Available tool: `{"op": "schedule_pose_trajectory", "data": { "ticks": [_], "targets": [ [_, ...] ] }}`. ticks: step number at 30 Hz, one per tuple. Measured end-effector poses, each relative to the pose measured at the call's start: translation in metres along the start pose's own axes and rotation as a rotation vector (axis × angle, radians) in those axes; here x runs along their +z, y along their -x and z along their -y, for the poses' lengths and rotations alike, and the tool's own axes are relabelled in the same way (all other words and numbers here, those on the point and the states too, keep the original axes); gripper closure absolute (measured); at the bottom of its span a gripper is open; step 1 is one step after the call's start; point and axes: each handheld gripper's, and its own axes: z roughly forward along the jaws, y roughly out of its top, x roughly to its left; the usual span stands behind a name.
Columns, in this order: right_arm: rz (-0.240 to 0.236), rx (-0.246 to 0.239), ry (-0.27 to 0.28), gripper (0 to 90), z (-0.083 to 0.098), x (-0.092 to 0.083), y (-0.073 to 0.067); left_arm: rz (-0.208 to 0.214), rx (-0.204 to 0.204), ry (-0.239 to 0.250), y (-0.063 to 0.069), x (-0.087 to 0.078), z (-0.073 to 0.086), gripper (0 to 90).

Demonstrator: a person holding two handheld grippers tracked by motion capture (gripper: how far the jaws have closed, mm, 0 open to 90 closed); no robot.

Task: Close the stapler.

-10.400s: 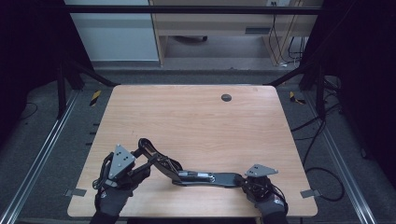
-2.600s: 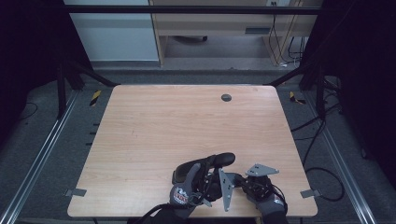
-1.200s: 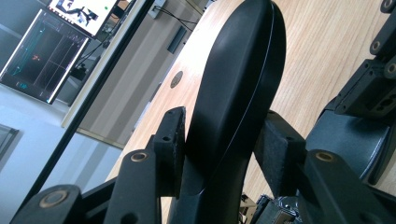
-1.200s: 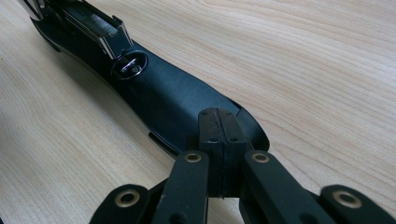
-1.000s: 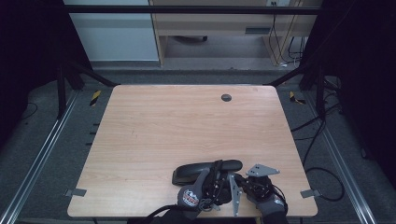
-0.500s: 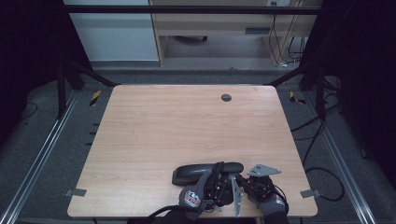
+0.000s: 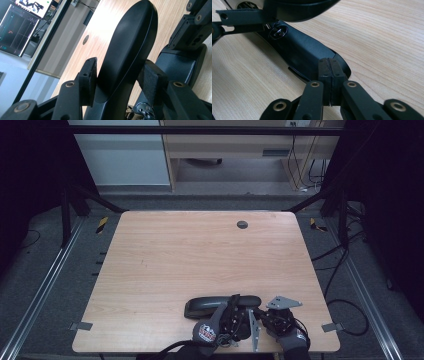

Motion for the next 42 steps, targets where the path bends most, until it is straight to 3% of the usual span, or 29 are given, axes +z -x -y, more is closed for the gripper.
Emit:
{"op": "schedule_pose_trajectory", "data": {
  "ticks": [8, 17, 25, 33, 42],
  "targets": [
    [0.021, 0.008, 0.014, 83.9, 0.000, -0.002, 0.003, 0.022, 0.000, 0.009, -0.005, -0.006, -0.001, 44.0],
    [0.055, 0.052, 0.042, 83.9, 0.000, -0.008, 0.010, 0.100, -0.053, 0.033, -0.019, -0.020, 0.002, 39.5],
    [0.069, 0.072, 0.054, 84.3, 0.000, -0.012, 0.014, 0.123, -0.109, 0.041, -0.039, -0.031, 0.009, 38.1],
    [0.093, 0.092, 0.100, 88.9, -0.003, -0.018, 0.019, 0.126, -0.223, 0.036, -0.067, -0.038, 0.026, 37.3],
    [0.105, 0.088, 0.164, 90.0, -0.018, -0.033, 0.020, 0.124, -0.352, -0.016, -0.101, -0.041, 0.064, 36.5]
  ]
}}
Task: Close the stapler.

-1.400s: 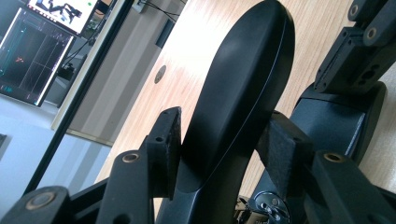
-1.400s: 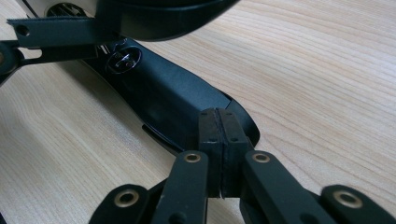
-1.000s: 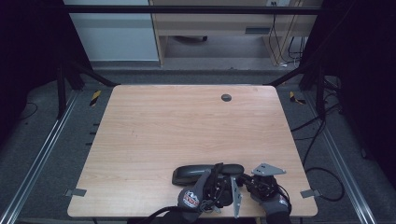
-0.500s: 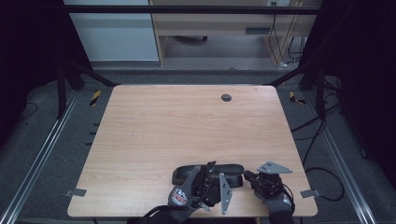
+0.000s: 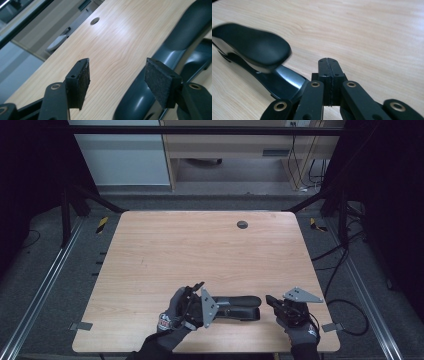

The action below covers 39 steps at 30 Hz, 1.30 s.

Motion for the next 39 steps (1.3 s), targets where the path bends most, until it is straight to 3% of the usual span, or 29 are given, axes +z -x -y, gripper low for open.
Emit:
{"op": "schedule_pose_trajectory", "data": {
  "ticks": [8, 13, 17, 19, 22, 27, 29, 32, 35, 39],
  "targets": [
    [-0.032, 0.017, 0.047, 90.0, -0.022, -0.012, -0.006, -0.036, -0.137, -0.030, -0.041, -0.010, 0.032, 36.2],
    [-0.061, -0.018, 0.058, 90.0, -0.036, -0.015, -0.019, -0.067, -0.218, -0.048, -0.059, -0.014, 0.056, 36.1],
    [-0.080, -0.051, 0.048, 90.0, -0.042, -0.011, -0.032, -0.094, -0.250, -0.066, -0.068, -0.017, 0.074, 35.8],
    [-0.085, -0.058, 0.040, 90.0, -0.040, -0.009, -0.036, -0.114, -0.259, -0.059, -0.073, -0.020, 0.085, 35.8],
    [-0.085, -0.064, 0.020, 90.0, -0.035, -0.005, -0.039, -0.135, -0.318, -0.077, -0.080, -0.024, 0.101, 35.6],
    [-0.075, -0.054, 0.046, 90.0, -0.027, -0.002, -0.040, -0.163, -0.378, -0.086, -0.091, -0.033, 0.122, 35.6],
    [-0.051, -0.076, 0.025, 90.0, -0.022, 0.003, -0.043, -0.174, -0.390, -0.096, -0.093, -0.037, 0.129, 35.7],
    [-0.045, -0.068, 0.022, 90.0, -0.013, 0.008, -0.045, -0.189, -0.400, -0.108, -0.096, -0.040, 0.138, 35.8],
    [-0.032, -0.077, 0.035, 90.0, -0.010, 0.009, -0.047, -0.209, -0.417, -0.108, -0.100, -0.044, 0.142, 35.9],
    [-0.048, -0.047, 0.076, 90.0, -0.005, 0.010, -0.044, -0.228, -0.436, -0.107, -0.105, -0.047, 0.147, 36.1]
  ]
}}
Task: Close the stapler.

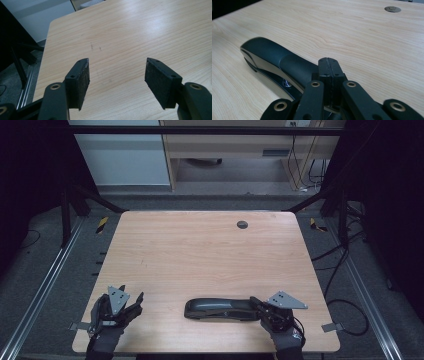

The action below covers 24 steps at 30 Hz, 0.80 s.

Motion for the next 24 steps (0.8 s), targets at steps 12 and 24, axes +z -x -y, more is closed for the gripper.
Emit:
{"op": "schedule_pose_trajectory", "data": {
  "ticks": [12, 24],
  "targets": [
    [-0.014, -0.008, 0.025, 90.0, -0.007, -0.003, 0.000, 0.014, 0.008, -0.019, 0.000, 0.005, 0.003, 36.0],
    [0.110, 0.021, 0.025, 63.6, -0.026, -0.005, 0.025, 0.034, -0.012, -0.031, -0.004, 0.010, 0.006, 36.0]
  ]
}}
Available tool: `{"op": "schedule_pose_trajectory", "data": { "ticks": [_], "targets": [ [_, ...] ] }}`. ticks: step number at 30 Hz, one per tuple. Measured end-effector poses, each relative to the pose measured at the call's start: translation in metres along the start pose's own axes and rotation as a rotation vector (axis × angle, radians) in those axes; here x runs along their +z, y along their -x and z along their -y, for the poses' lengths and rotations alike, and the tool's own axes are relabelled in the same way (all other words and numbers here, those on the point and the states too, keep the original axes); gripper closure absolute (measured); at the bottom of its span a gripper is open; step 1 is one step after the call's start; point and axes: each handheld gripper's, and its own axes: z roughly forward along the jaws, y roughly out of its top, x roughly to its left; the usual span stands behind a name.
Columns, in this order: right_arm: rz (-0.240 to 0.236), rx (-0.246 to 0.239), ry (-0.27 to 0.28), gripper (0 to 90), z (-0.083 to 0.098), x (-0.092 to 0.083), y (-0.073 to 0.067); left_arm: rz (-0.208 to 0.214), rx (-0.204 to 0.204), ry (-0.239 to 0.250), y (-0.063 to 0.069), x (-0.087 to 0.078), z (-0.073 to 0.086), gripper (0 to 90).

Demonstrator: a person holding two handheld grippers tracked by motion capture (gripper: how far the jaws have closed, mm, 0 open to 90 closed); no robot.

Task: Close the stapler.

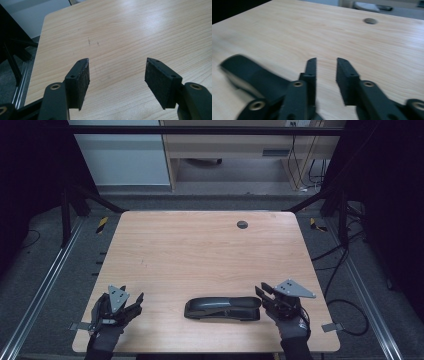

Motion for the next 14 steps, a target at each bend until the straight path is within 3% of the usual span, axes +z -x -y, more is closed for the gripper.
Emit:
{"op": "schedule_pose_trajectory", "data": {
  "ticks": [2, 7, 14],
  "targets": [
    [0.035, 0.023, -0.017, 54.5, 0.003, 0.001, 0.010, 0.004, -0.007, -0.001, -0.002, 0.002, 0.001, 35.7],
    [0.129, -0.016, -0.076, 37.4, 0.022, 0.006, 0.034, 0.024, -0.023, -0.024, -0.010, 0.012, 0.008, 33.4],
    [0.162, -0.010, -0.161, 33.0, 0.042, 0.006, 0.056, 0.042, -0.082, -0.044, -0.025, 0.019, 0.013, 34.7]
  ]
}}
